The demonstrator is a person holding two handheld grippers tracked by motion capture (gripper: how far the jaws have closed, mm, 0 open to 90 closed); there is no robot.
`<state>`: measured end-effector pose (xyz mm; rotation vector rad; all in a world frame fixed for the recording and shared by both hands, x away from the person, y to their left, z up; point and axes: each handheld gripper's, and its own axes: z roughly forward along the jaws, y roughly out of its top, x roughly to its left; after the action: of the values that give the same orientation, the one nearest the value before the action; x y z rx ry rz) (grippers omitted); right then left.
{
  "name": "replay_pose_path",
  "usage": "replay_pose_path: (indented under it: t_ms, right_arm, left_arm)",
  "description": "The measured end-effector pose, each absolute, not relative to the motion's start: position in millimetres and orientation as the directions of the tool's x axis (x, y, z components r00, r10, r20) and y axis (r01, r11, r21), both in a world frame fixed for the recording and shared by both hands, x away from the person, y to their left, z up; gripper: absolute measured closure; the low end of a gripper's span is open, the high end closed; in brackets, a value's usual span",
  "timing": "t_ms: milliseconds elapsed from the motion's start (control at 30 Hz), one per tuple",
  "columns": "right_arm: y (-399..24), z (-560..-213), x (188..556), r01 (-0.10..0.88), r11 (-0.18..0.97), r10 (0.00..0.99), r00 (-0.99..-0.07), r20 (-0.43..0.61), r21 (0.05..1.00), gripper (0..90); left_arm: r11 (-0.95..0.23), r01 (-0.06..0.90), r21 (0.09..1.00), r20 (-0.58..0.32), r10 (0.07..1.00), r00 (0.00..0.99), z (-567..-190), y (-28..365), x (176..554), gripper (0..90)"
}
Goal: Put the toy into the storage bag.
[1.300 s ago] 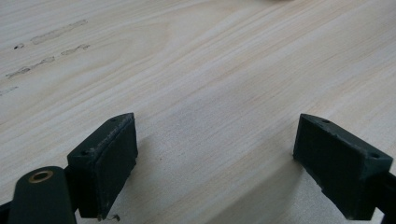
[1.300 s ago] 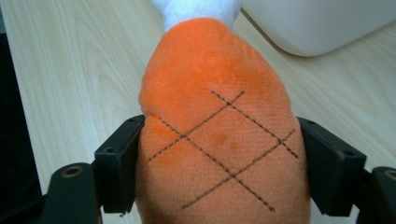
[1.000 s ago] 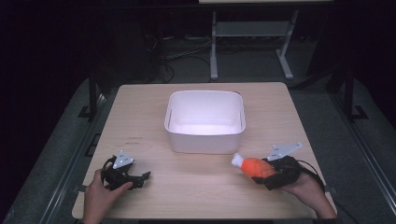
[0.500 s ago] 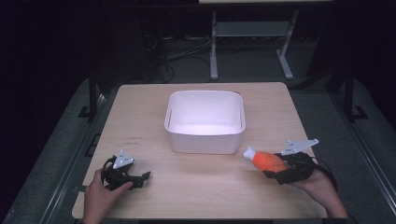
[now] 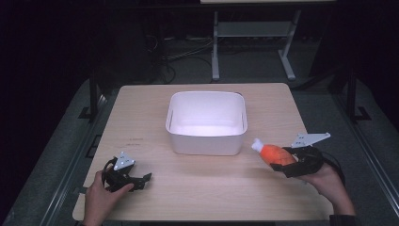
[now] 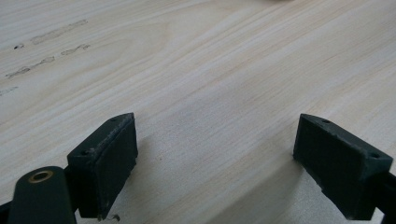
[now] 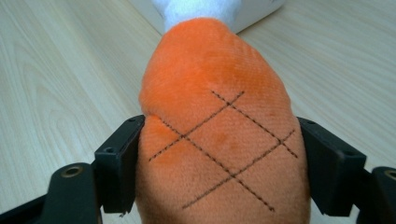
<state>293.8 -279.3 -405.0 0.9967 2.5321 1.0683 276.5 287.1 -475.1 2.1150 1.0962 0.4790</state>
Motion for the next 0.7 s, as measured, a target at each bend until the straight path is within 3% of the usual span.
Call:
replay_pose_path:
  t_ms: [700]
  right_arm:
    - [-283.0,-373.1,312.7,0.475,0.477,0.667,-0.743,0.048,0.739,23.5]
  left_arm:
    - [-0.399,0.563,0.724,0.005,0.819,0.573,-474.9,287.0,276.4,12.8]
